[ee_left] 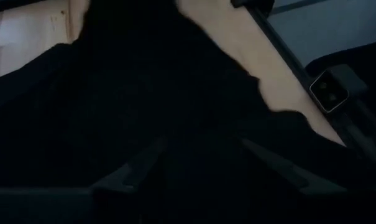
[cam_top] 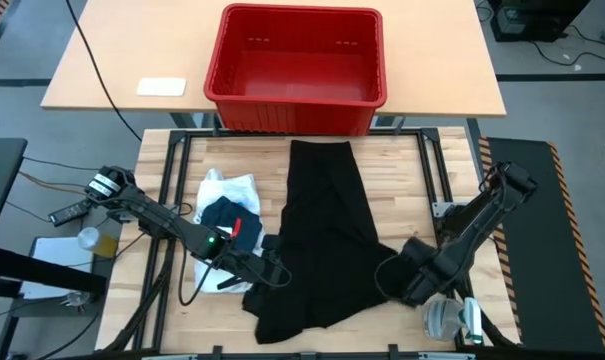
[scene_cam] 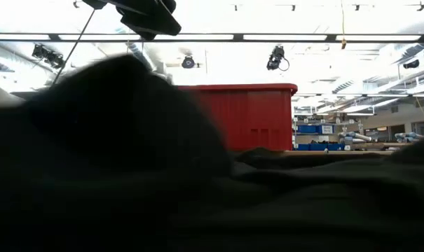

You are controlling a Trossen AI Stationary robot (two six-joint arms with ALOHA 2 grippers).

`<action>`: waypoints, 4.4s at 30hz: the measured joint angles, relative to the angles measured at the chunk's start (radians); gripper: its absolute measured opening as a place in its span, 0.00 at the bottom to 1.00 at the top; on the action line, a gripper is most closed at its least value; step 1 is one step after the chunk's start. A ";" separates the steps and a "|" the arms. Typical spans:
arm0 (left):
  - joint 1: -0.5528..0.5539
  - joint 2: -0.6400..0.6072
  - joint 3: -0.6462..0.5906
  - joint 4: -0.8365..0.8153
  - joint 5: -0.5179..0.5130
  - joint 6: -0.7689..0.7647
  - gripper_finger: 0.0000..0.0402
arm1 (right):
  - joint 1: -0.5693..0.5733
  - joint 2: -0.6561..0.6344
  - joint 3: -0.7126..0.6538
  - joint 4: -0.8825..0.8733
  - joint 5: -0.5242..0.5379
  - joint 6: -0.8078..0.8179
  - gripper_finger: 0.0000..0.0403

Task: Fold laundry
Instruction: Fold the black shirt

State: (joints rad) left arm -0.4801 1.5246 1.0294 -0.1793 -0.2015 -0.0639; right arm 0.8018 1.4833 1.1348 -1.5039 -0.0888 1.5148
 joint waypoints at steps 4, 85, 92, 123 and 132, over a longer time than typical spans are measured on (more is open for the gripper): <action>0.000 0.000 0.000 0.052 0.058 0.007 0.48 | -0.013 -0.019 0.027 -0.049 -0.117 -0.124 0.03; -0.112 0.112 -0.007 0.233 -0.001 -0.079 0.48 | -0.134 0.479 0.345 0.469 0.629 -0.752 0.42; -0.136 0.112 -0.008 0.202 -0.030 -0.099 0.48 | -0.237 0.461 0.368 0.443 0.542 -0.989 0.42; -0.208 0.224 -0.008 0.228 -0.189 -0.132 0.48 | -0.246 0.463 0.149 0.691 0.564 -1.270 0.26; -0.208 0.223 -0.008 0.227 -0.188 -0.132 0.48 | -0.243 0.463 0.150 0.668 0.597 -1.195 0.03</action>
State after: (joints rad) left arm -0.6884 1.7477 1.0210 0.0481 -0.3895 -0.1957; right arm 0.5586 1.9461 1.2851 -0.8358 0.5084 0.3199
